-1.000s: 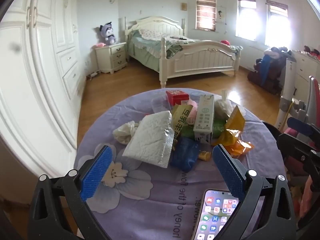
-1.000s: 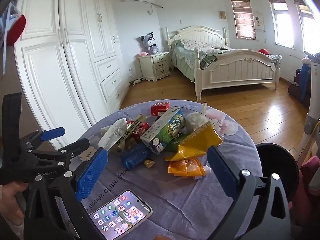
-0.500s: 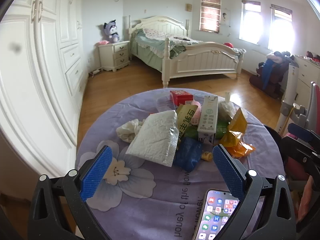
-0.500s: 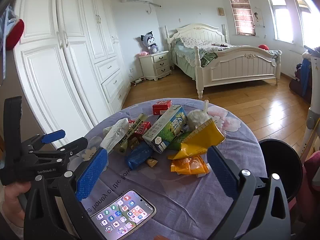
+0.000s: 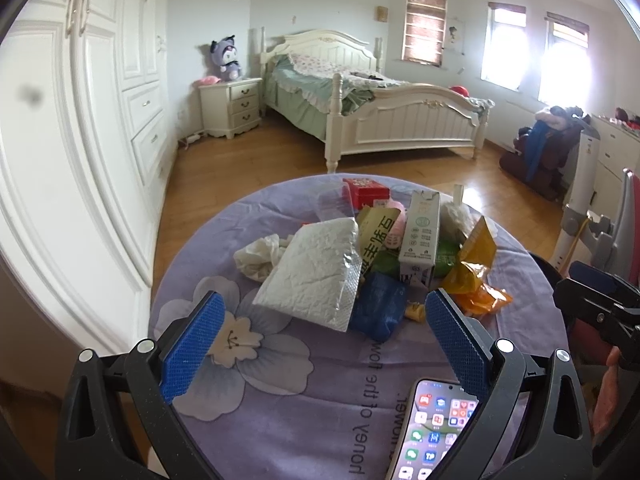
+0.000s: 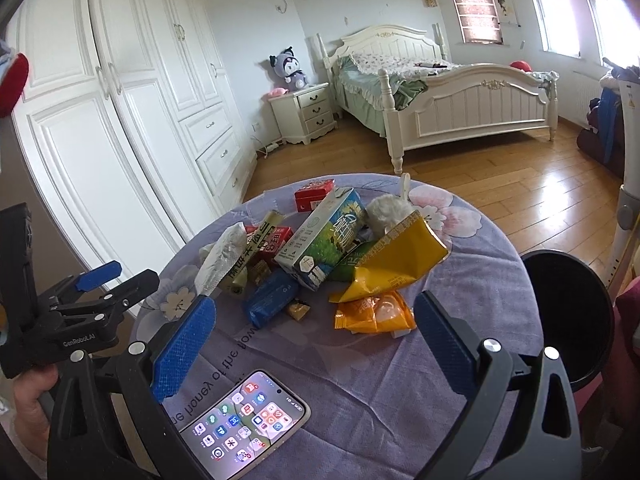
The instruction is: Collect trash
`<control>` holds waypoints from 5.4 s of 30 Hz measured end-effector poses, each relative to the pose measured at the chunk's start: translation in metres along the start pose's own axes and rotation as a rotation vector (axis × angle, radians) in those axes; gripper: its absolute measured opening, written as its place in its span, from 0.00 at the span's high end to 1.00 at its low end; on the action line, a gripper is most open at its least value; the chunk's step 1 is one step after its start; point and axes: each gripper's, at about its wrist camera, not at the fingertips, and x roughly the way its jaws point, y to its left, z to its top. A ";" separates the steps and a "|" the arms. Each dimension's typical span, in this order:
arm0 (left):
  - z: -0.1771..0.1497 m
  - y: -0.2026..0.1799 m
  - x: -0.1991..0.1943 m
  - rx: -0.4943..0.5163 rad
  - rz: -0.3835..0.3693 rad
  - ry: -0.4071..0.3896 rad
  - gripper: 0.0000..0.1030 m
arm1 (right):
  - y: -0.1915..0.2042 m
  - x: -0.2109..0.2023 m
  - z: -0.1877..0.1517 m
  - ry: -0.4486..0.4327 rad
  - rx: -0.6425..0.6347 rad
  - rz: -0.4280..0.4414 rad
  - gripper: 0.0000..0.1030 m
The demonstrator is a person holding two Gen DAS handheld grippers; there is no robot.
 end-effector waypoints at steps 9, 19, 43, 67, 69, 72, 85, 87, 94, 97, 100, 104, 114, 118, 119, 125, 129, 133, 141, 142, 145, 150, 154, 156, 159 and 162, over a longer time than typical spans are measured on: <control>-0.001 0.005 0.004 -0.013 0.006 0.012 0.04 | 0.000 0.003 -0.002 0.017 0.000 0.023 0.05; -0.007 0.007 0.009 -0.014 0.014 0.021 0.04 | 0.001 0.005 -0.002 0.022 0.002 0.033 0.05; -0.011 0.010 0.013 -0.018 0.011 0.024 0.04 | -0.002 0.006 -0.001 0.019 0.002 0.033 0.05; -0.007 0.065 0.060 -0.086 -0.153 0.119 0.10 | -0.017 0.025 0.014 0.056 0.011 0.059 0.05; 0.002 0.061 0.073 -0.062 -0.199 0.136 0.10 | -0.015 0.034 0.032 0.050 0.010 0.087 0.06; 0.013 0.047 0.095 -0.012 -0.238 0.154 0.10 | -0.010 0.060 0.064 0.056 0.013 0.109 0.10; 0.018 0.061 0.165 -0.086 -0.375 0.252 0.52 | -0.017 0.199 0.069 0.415 0.133 0.026 0.40; 0.017 0.060 0.165 -0.089 -0.382 0.247 0.58 | -0.013 0.194 0.066 0.399 0.127 0.053 0.47; 0.015 0.071 0.143 -0.154 -0.409 0.195 0.79 | -0.003 0.148 0.061 0.284 0.088 0.098 0.60; 0.016 0.074 0.126 -0.166 -0.397 0.170 0.83 | -0.002 0.116 0.064 0.206 0.077 0.125 0.60; 0.019 0.077 0.107 -0.169 -0.381 0.138 0.85 | -0.004 0.080 0.070 0.108 0.064 0.145 0.60; 0.021 0.079 0.086 -0.181 -0.382 0.109 0.87 | -0.010 0.055 0.060 0.056 0.009 0.104 0.60; 0.079 -0.022 0.056 -0.059 -0.606 0.053 0.88 | -0.091 -0.019 0.063 -0.179 0.024 -0.196 0.60; 0.101 -0.116 0.082 0.027 -0.781 0.107 0.88 | -0.150 -0.010 0.053 -0.138 0.072 -0.407 0.60; 0.101 -0.137 0.090 0.047 -0.805 0.127 0.88 | -0.165 -0.005 0.050 -0.116 0.090 -0.442 0.60; 0.085 -0.253 0.176 0.113 -0.918 0.317 0.88 | -0.255 0.019 0.018 -0.015 0.250 -0.506 0.60; 0.070 -0.295 0.221 0.125 -0.924 0.398 0.88 | -0.281 0.031 0.002 0.025 0.304 -0.509 0.58; 0.067 -0.320 0.242 0.164 -0.895 0.414 0.83 | -0.299 0.029 -0.017 0.042 0.343 -0.523 0.46; 0.088 -0.288 0.185 0.165 -0.807 0.270 0.28 | -0.279 0.009 -0.012 -0.011 0.355 -0.460 0.25; 0.090 -0.276 0.176 0.156 -0.799 0.254 0.28 | -0.272 0.007 -0.010 -0.019 0.343 -0.444 0.25; 0.098 -0.224 0.146 0.112 -0.751 0.204 0.26 | -0.236 0.001 0.007 -0.053 0.256 -0.404 0.25; 0.107 -0.120 0.114 0.000 -0.636 0.144 0.26 | -0.170 0.002 0.041 -0.087 0.100 -0.279 0.22; 0.106 -0.038 0.104 -0.069 -0.496 0.105 0.26 | -0.122 0.021 0.068 -0.059 0.029 -0.143 0.22; 0.109 0.004 0.112 -0.113 -0.427 0.120 0.26 | -0.106 0.035 0.079 -0.035 0.021 -0.079 0.22; 0.116 0.045 0.136 -0.175 -0.396 0.169 0.26 | -0.076 0.069 0.107 0.021 0.034 0.032 0.22; 0.128 0.052 0.171 -0.178 -0.403 0.218 0.26 | -0.054 0.110 0.127 0.068 0.032 0.068 0.22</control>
